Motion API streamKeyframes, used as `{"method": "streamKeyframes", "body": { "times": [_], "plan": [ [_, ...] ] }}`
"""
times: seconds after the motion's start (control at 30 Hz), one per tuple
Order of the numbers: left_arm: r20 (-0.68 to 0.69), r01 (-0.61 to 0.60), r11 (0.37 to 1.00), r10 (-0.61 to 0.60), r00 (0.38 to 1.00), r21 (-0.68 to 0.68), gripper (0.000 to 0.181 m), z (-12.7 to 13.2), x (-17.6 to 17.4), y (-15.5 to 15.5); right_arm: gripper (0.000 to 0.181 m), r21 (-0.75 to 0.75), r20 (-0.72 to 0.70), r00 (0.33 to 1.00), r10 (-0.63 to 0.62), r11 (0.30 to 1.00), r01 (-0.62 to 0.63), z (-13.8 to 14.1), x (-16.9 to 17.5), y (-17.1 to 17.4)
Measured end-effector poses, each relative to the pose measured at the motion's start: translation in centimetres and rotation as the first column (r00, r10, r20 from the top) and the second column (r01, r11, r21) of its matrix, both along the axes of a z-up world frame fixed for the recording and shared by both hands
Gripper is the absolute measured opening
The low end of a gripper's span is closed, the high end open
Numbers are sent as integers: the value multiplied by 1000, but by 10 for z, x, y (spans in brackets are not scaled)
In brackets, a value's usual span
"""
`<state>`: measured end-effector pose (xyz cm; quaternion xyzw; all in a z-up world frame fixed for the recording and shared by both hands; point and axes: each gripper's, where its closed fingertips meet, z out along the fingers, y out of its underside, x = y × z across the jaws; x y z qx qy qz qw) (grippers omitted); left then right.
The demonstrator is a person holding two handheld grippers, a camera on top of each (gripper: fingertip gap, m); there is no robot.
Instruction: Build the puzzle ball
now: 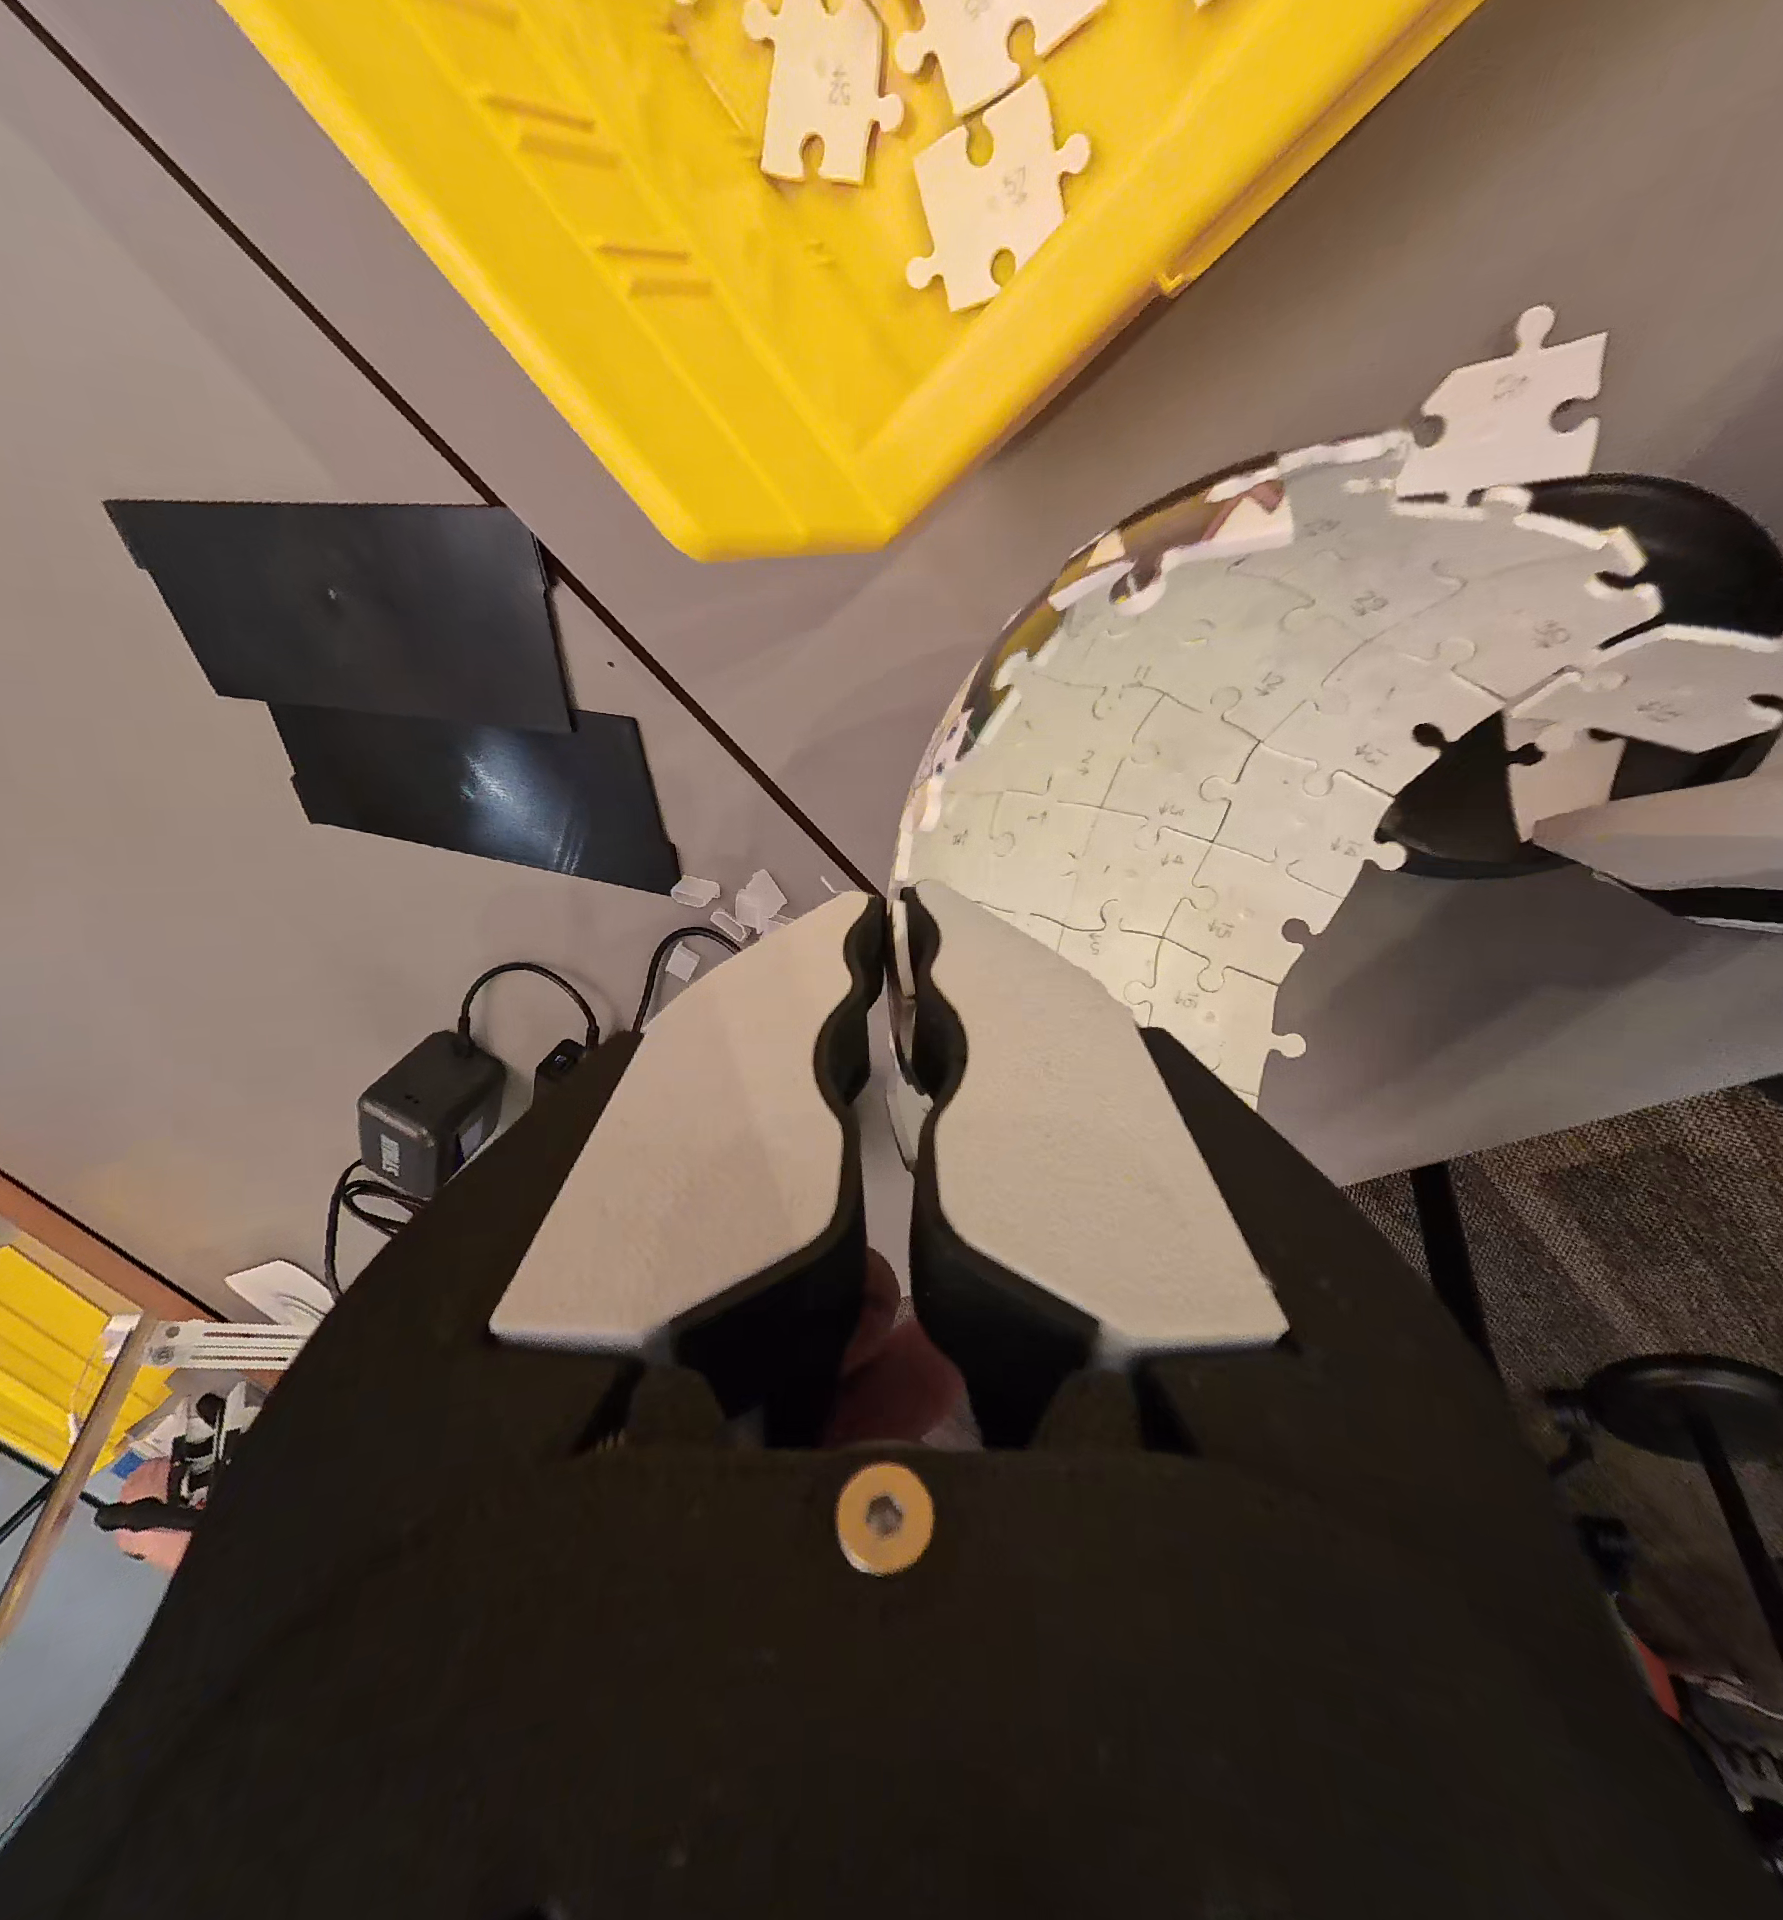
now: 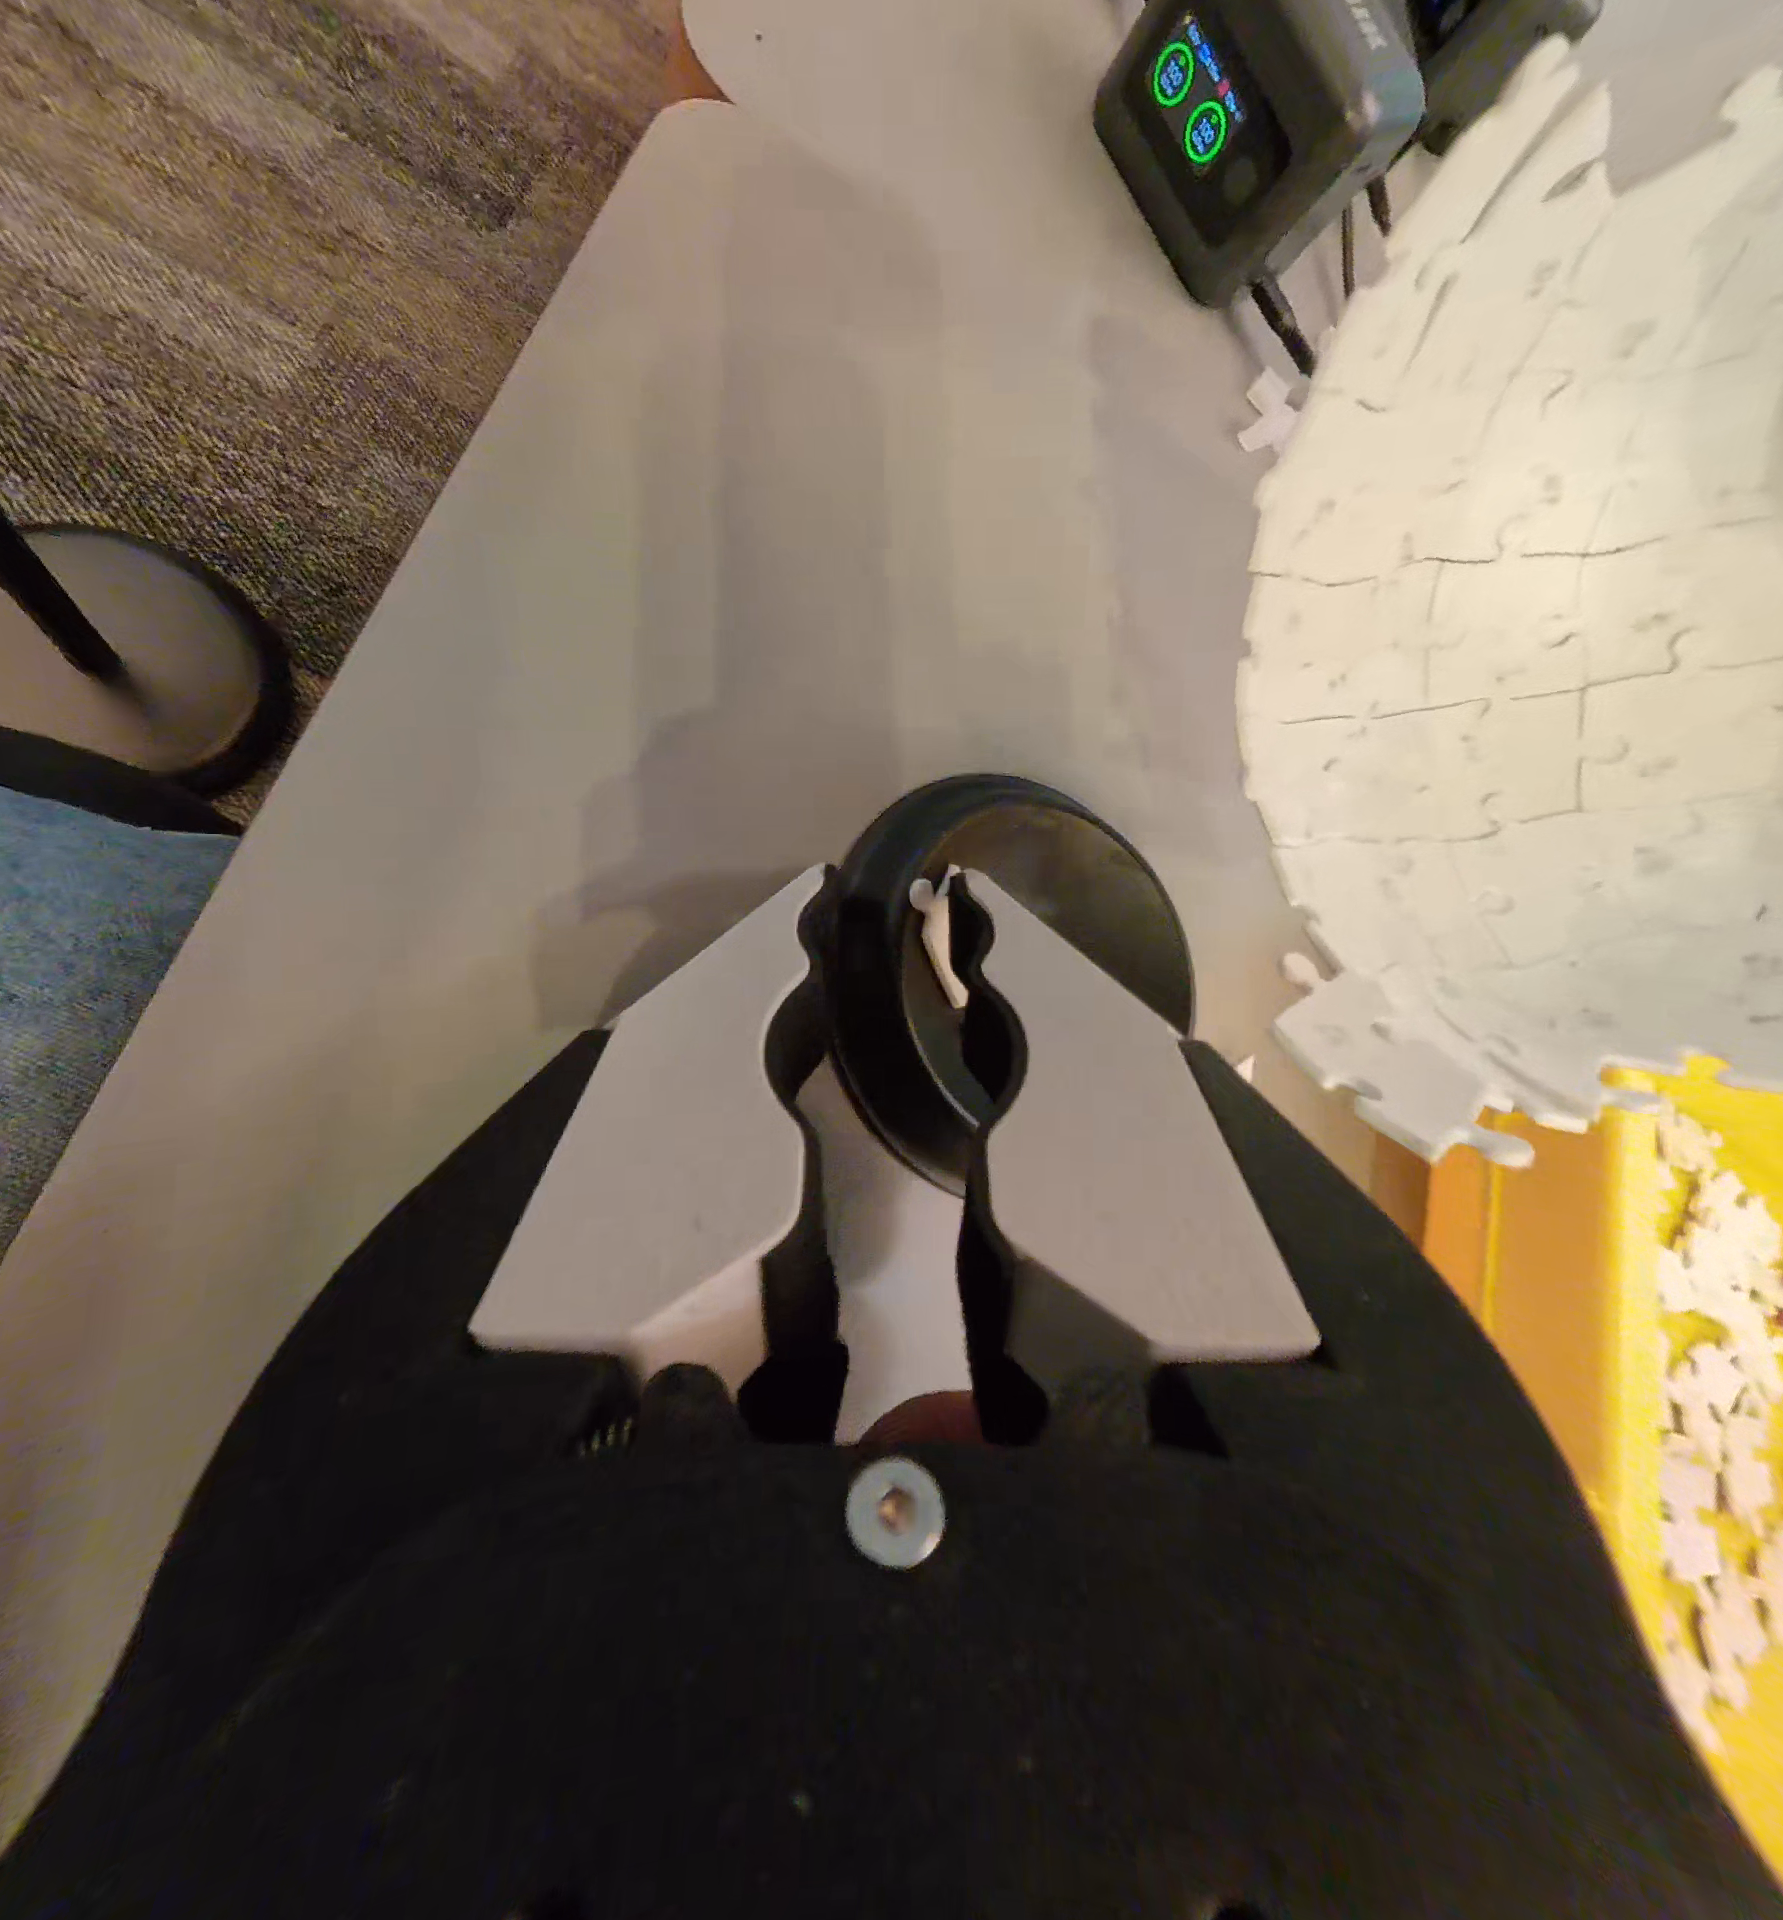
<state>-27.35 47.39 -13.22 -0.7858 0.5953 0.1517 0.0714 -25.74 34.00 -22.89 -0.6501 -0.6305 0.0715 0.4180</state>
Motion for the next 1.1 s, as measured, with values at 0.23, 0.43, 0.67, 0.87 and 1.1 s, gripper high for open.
{"method": "streamKeyframes", "body": {
  "times": [0.23, 0.43, 0.67, 0.87, 1.1],
  "plan": [
    [15, -5, 1000, 5, 1000, -3, 2, -6, -4, -2, 7, 46, -38, 999, 23, 999, -21, 5, 8, -4],
    [26, -4, 1000, 4, 1000, -8, 2, -12, 0, -9, 1, 108, -56, 997, 46, 993, -40, 11, 16, -5],
    [23, -1, 1000, 1, 1000, -8, 2, -16, 7, -19, 0, 205, -75, 992, 105, 975, -87, 24, 25, -11],
    [24, 7, 1000, -7, 1000, -3, 2, -21, 15, -22, 0, 289, -82, 972, 221, 938, -189, 41, 25, -31],
    [-14, 44, 999, -44, 999, -15, 2, -28, 20, -28, 0, 349, -27, 944, 328, 888, -298, 51, 19, -39]
  ]
}}
